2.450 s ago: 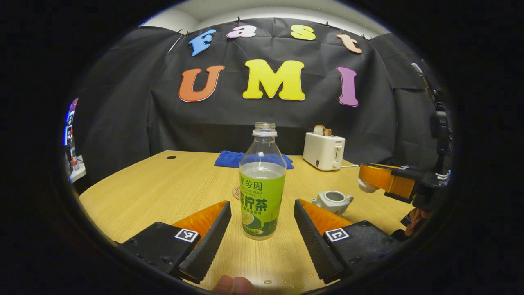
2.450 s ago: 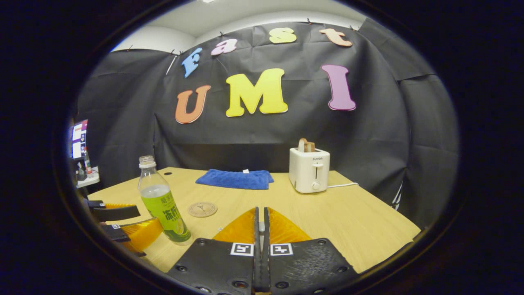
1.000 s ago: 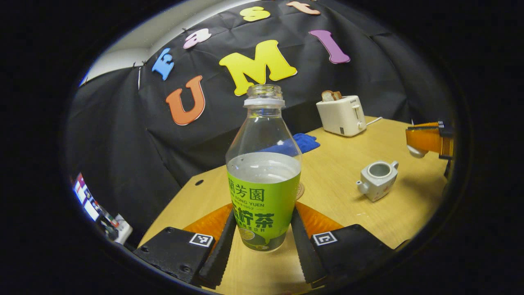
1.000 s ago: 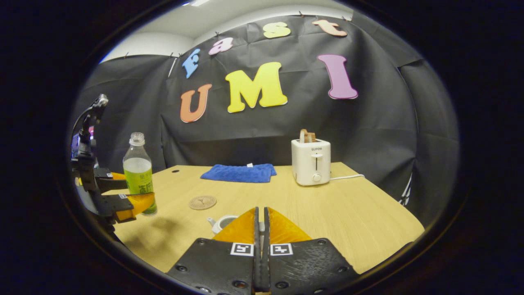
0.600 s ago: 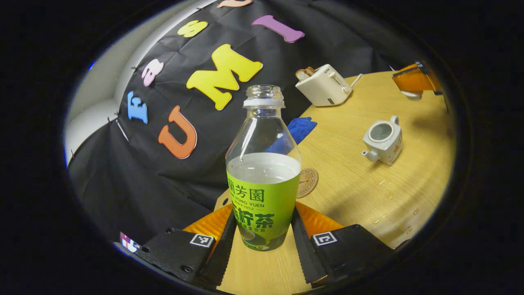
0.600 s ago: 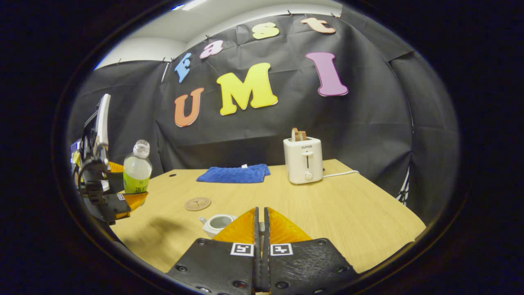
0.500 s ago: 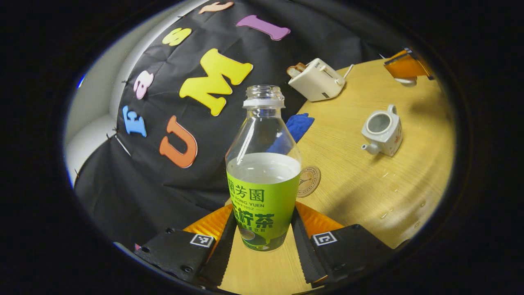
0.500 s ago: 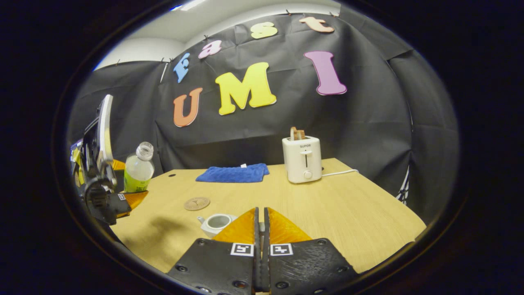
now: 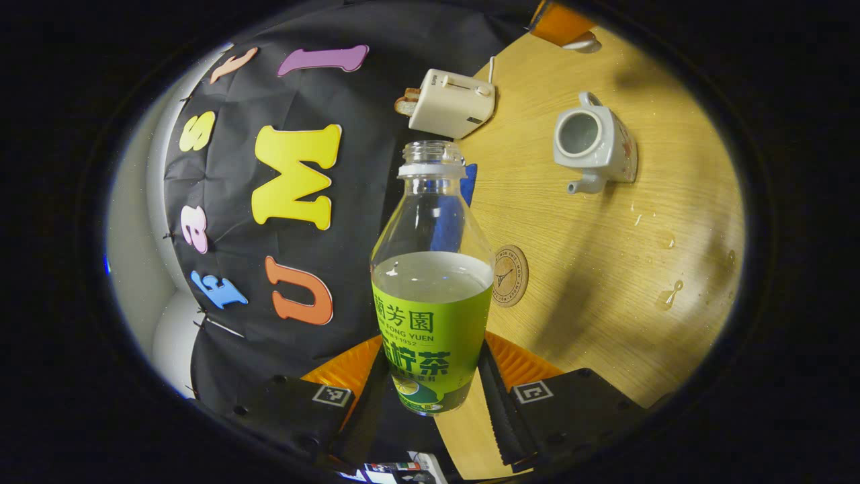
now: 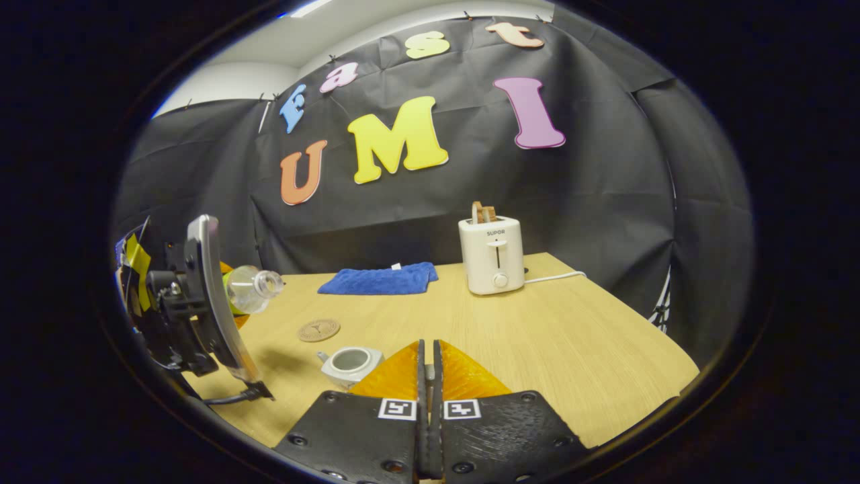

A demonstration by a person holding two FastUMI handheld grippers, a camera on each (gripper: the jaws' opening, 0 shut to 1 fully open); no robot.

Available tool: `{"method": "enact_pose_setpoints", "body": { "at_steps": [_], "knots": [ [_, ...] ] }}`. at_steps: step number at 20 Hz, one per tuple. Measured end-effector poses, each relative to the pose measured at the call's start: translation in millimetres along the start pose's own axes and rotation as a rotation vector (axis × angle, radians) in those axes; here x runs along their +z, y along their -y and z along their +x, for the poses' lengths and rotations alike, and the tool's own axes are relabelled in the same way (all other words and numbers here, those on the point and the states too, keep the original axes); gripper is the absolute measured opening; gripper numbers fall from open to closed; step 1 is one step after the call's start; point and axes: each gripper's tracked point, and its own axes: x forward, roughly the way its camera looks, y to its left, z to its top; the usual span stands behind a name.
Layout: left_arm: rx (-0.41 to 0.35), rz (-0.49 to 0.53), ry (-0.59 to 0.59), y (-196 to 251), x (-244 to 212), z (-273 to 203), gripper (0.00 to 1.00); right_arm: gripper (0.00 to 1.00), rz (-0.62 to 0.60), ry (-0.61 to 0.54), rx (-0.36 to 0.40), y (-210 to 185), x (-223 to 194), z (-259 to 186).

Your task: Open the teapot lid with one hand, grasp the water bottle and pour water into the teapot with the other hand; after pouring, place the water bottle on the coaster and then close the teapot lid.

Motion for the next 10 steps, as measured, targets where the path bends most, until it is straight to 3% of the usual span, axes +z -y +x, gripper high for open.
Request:
{"method": "enact_pose_setpoints", "body": {
  "at_steps": [10],
  "knots": [
    [-0.046, 0.247, -0.021, 19.9, 18.0, 6.8, 0.72, 0.00, 0.015, 0.009, -0.028, 18.8, 6.1, -4.2]
  ]
}}
